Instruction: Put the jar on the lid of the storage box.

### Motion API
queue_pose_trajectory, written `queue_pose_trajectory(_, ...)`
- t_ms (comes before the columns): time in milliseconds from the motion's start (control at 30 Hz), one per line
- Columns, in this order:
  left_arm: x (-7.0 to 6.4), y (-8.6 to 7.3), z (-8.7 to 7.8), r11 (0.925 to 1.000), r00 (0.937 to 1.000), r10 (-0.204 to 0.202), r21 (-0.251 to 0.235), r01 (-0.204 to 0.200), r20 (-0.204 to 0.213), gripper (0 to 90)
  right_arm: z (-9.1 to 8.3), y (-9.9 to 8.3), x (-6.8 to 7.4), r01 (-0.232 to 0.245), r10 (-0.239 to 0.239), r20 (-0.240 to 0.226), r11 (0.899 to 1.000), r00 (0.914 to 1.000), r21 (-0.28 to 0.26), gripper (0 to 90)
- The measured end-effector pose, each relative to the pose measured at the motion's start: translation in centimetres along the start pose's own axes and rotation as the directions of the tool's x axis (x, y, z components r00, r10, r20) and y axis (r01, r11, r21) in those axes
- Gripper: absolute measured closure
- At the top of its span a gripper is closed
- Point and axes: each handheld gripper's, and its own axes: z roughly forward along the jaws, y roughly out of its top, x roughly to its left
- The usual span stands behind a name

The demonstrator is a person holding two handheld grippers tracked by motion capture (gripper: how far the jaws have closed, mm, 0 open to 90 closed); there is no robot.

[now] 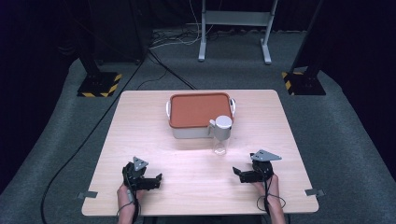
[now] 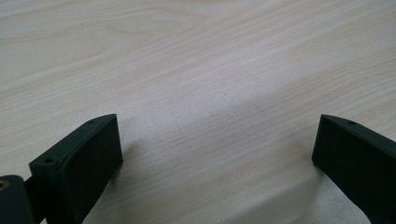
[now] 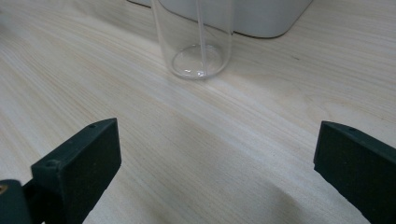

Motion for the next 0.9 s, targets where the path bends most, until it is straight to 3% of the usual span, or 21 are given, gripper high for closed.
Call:
queue_pose_trajectory(300, 0.0, 0.0, 0.0, 1.0000, 1.0000, -0.001, 0.000, 0.001, 0.001, 1.1, 0.1, 0.1, 0.0, 0.004, -0.004, -0.002, 1.000, 1.0000, 0.016, 0.0)
queue_pose_trajectory(433, 0.0, 0.1, 0.1, 1.0000, 1.0000, -0.005, 0.001, 0.005, -0.004, 1.0, 0.0, 0.0, -0.1, -0.009, 0.009, -0.002, 1.000, 1.0000, -0.001, 0.0)
queue_pose_trajectory(667, 0.0, 0.2, 0.2, 0.9999, 0.9999, -0.011, 0.000, 0.011, -0.006, 0.7, 0.3, 0.1, 0.2, 0.006, -0.007, 0.036, 1.000, 0.9993, 0.025, 0.0)
queue_pose_trajectory(767, 0.0, 0.2, 0.2, 0.9999, 0.9999, -0.011, 0.000, 0.011, -0.007, 0.8, 0.4, 0.3, 0.3, -0.020, 0.020, 0.032, 1.000, 0.9993, 0.006, 0.0)
queue_pose_trajectory(800, 0.0, 0.2, 0.2, 0.9999, 0.9999, -0.011, 0.000, 0.011, -0.007, 0.8, 0.8, 0.6, 0.4, -0.023, 0.021, 0.063, 1.000, 0.9978, 0.021, 0.0)
queue_pose_trajectory(900, 0.0, 0.2, 0.2, 0.9999, 0.9999, -0.011, -0.001, 0.011, -0.007, 0.8, 1.1, 1.4, 0.8, 0.001, -0.003, 0.087, 1.000, 0.9962, 0.017, 0.0)
